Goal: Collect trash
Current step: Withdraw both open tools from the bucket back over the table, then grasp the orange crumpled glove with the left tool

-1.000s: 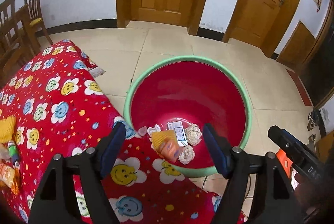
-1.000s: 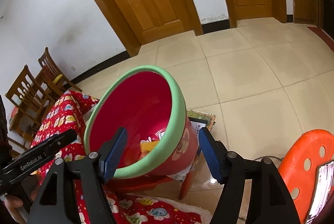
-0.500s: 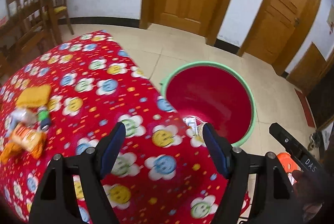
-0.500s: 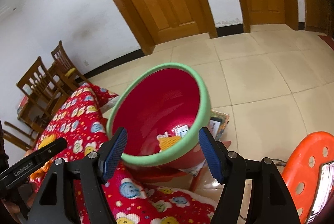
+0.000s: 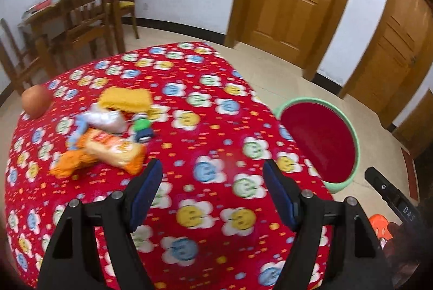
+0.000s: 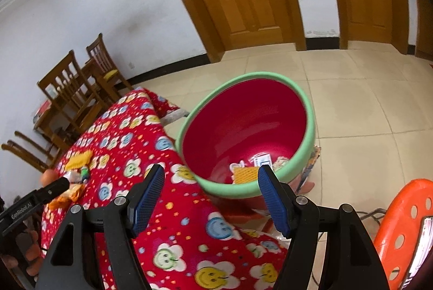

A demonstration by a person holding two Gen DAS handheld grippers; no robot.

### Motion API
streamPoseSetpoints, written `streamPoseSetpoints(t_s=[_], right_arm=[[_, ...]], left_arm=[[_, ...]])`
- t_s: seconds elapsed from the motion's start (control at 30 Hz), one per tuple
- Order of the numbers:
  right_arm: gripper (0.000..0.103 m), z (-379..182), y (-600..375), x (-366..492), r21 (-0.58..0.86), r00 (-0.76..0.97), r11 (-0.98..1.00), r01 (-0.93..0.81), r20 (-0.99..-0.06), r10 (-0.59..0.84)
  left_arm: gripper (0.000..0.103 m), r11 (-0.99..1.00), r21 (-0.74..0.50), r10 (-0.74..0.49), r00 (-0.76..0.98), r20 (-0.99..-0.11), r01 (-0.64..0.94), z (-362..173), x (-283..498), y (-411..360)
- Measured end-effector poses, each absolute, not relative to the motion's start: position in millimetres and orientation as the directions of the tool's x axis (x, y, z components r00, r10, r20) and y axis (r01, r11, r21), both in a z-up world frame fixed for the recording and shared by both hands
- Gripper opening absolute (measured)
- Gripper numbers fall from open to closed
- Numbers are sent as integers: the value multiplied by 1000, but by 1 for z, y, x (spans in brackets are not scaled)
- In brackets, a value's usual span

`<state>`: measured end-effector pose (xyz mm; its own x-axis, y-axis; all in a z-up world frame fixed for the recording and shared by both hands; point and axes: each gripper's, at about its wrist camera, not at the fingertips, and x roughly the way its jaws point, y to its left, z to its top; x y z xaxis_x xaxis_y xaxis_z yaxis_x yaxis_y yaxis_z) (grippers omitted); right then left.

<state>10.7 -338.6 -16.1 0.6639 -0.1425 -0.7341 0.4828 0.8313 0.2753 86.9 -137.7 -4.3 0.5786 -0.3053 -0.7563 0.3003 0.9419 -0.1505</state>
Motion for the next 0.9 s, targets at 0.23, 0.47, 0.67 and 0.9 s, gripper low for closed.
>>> streamPoseSetpoints(t_s=[0.23, 0.47, 0.67, 0.9], right_arm=[[73, -20, -315, 22, 262, 661, 856, 446, -741, -118], [73, -24, -300, 32, 247, 649, 873, 421, -754, -100], [73, -27, -292, 38, 231, 638, 882, 412, -764, -98], [73, -32, -286, 45, 220, 624, 885, 410, -775, -97]], left_arm=[[76, 976, -129, -213, 631, -746, 176, -2, 93, -85], [76, 992, -118, -125, 642, -757, 54, -11, 107, -36], [76, 995, -97, -68, 622, -780, -13, -30, 122, -13], [76, 996, -77, -35, 578, -816, -47, -56, 139, -1]])
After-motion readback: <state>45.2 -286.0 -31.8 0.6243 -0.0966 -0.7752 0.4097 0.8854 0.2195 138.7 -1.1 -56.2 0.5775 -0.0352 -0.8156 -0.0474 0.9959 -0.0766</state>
